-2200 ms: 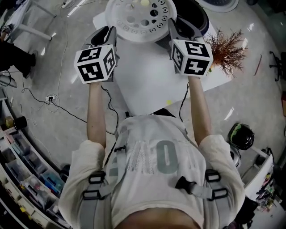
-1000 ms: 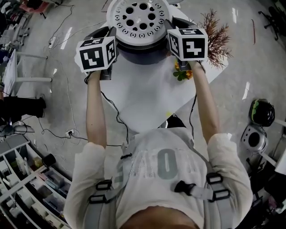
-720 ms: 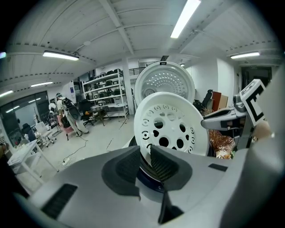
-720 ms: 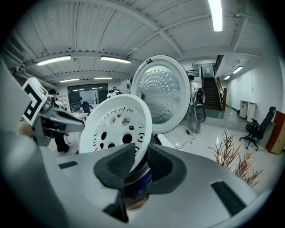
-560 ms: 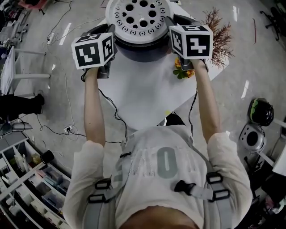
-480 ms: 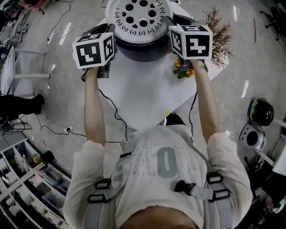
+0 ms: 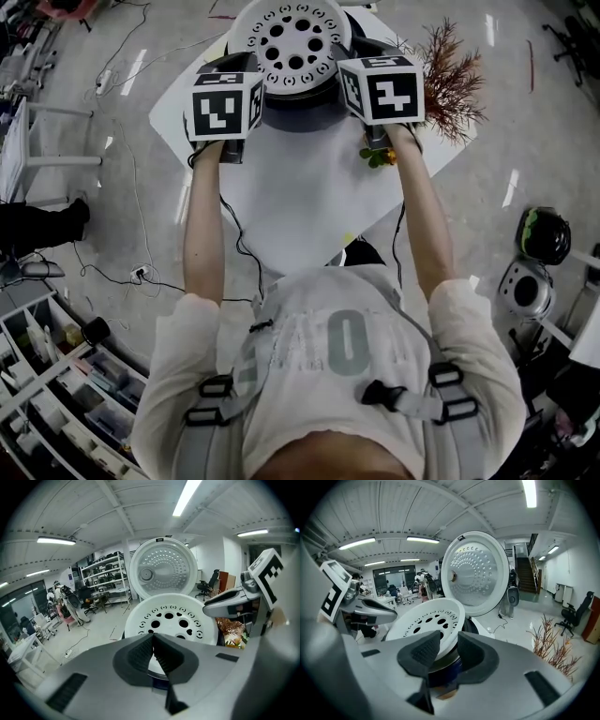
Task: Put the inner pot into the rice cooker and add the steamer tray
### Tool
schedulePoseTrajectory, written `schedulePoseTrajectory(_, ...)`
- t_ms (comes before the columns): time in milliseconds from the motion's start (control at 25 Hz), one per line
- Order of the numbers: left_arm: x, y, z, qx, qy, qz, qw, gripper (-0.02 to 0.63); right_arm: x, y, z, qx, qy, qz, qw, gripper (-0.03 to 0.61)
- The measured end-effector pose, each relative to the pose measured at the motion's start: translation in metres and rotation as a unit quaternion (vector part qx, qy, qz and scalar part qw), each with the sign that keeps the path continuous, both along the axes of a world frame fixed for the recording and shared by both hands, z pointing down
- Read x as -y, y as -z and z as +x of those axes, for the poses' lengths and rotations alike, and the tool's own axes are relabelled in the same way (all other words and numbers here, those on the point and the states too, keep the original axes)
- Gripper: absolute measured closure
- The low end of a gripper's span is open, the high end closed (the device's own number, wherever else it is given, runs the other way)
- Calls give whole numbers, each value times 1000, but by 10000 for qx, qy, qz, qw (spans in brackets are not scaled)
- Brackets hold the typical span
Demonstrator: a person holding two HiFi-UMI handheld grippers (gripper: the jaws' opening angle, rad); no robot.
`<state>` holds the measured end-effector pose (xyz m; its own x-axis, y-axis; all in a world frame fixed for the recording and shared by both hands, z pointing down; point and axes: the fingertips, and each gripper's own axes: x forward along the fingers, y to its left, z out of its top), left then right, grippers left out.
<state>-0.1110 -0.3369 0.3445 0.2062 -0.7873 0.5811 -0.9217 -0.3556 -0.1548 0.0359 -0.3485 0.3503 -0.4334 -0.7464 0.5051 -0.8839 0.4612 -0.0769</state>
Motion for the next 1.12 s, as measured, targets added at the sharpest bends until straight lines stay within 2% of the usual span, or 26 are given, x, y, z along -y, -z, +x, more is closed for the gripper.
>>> schedulePoseTrajectory(80, 2, -3, 1, -12, 54, 19, 10000, 592, 1, -6, 2, -320, -21, 77, 9995, 456)
schedulePoseTrajectory(160, 2, -7, -1, -19, 121, 17, 9999, 592, 1, -13, 6, -825, -95, 254, 9962, 569)
schedulePoseTrajectory(280, 2, -10, -3, -32, 173, -13, 9998, 592, 0, -20, 6, -1163, -131, 404, 9923, 569)
schedulePoseTrajectory(480, 3, -7, -6, -71, 203, 26, 9998, 592, 1, -16, 5, -931, -172, 470, 9944, 569)
schedulePoseTrajectory(840, 0, 13, -5, -178, 222, 260, 9993, 592, -2, 12, 9, -855, -299, 707, 9934, 569)
schedulePoseTrajectory(1000, -5, 39, -6, -261, 258, 560, 9978, 592, -6, 40, 8, -751, -264, 1009, 9917, 569)
schedulePoseTrajectory(1120, -16, 67, -15, -429, 348, 906, 9944, 592, -17, 74, -4, -431, -148, 1424, 9888, 569)
